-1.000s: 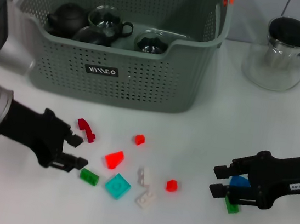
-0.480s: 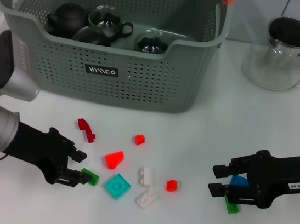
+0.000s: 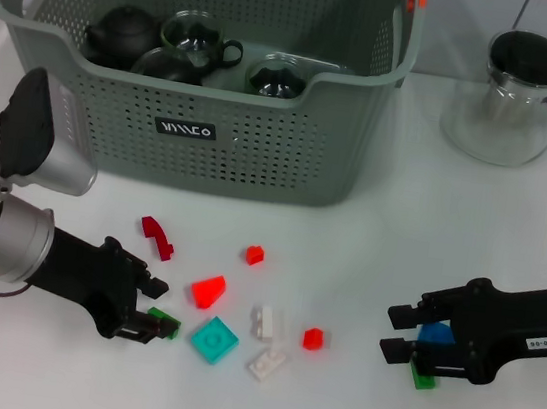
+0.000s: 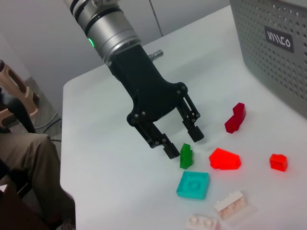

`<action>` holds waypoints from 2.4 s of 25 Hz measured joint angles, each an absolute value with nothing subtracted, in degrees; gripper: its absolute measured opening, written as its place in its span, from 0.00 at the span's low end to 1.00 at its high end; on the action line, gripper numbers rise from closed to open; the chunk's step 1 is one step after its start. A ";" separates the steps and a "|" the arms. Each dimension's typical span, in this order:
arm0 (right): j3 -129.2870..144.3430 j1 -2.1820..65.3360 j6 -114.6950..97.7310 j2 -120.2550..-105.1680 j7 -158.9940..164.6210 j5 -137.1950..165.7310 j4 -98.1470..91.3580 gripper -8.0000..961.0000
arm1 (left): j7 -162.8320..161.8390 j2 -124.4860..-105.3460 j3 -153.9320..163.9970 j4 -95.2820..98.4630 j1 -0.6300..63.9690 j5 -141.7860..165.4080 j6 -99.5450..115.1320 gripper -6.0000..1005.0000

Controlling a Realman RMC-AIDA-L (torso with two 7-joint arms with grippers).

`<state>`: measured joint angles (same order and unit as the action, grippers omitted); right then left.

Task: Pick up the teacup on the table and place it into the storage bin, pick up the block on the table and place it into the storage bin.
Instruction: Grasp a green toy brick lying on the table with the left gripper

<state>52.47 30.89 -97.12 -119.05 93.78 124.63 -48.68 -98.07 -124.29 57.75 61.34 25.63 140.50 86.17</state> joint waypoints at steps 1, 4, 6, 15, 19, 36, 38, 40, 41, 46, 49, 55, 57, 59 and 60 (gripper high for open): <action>52.47 30.96 -97.12 -118.99 93.78 124.63 -48.46 0.49 | -98.07 -124.29 57.83 61.16 25.64 140.55 85.92 0.49; 52.47 31.09 -97.12 -118.80 93.78 124.63 -47.93 0.49 | -98.08 -124.22 58.44 60.30 25.87 140.87 85.77 0.48; 52.47 31.11 -97.10 -118.77 93.78 124.63 -47.89 0.49 | -98.08 -124.21 58.52 60.03 25.93 141.04 85.76 0.48; 51.95 31.11 -97.03 -118.74 93.78 124.87 -47.83 0.49 | -98.46 -124.09 58.54 60.01 25.71 141.16 86.47 0.48; 51.94 31.12 -97.03 -118.74 93.78 124.94 -47.82 0.49 | -98.55 -124.10 58.54 60.29 25.58 141.16 87.65 0.48; 51.94 31.12 -97.03 -118.74 93.78 124.98 -47.81 0.49 | -98.78 -124.30 60.22 59.83 25.63 141.16 85.79 0.44; 51.94 31.11 -97.03 -118.74 93.78 124.98 -47.81 0.49 | -98.89 -124.29 60.44 59.83 25.52 141.18 86.04 0.44; 51.94 31.11 -97.05 -118.74 93.78 124.98 -47.81 0.49 | -99.20 -124.28 60.43 59.84 25.43 141.19 86.35 0.44; 51.94 31.11 -97.06 -118.74 93.78 124.98 -47.81 0.49 | -99.36 -124.28 60.37 59.88 25.36 141.19 86.46 0.44; 51.94 31.13 -97.05 -118.74 93.78 124.96 -47.81 0.49 | -99.56 -124.27 60.03 60.42 24.97 141.24 87.18 0.44; 51.94 31.18 -97.09 -118.74 93.78 124.88 -47.81 0.49 | -99.77 -124.27 60.03 60.44 24.90 141.14 87.95 0.44; 51.94 31.42 -97.21 -118.74 93.79 124.86 -47.81 0.49 | -100.19 -124.30 60.03 60.93 24.86 140.66 89.39 0.44; 51.94 31.54 -97.21 -118.74 93.83 124.90 -47.81 0.49 | -100.28 -124.35 60.03 61.13 24.87 140.58 89.62 0.44; 51.94 31.59 -97.21 -118.74 93.85 124.93 -47.79 0.49 | -100.57 -124.36 60.03 61.19 24.91 140.45 90.07 0.44; 51.94 31.61 -97.21 -118.74 93.86 124.94 -47.77 0.49 | -100.74 -124.36 60.03 61.23 24.94 140.40 90.24 0.44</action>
<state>51.94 31.61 -97.21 -118.74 93.86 124.94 -47.77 -100.74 -124.36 60.03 61.23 24.94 140.40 90.24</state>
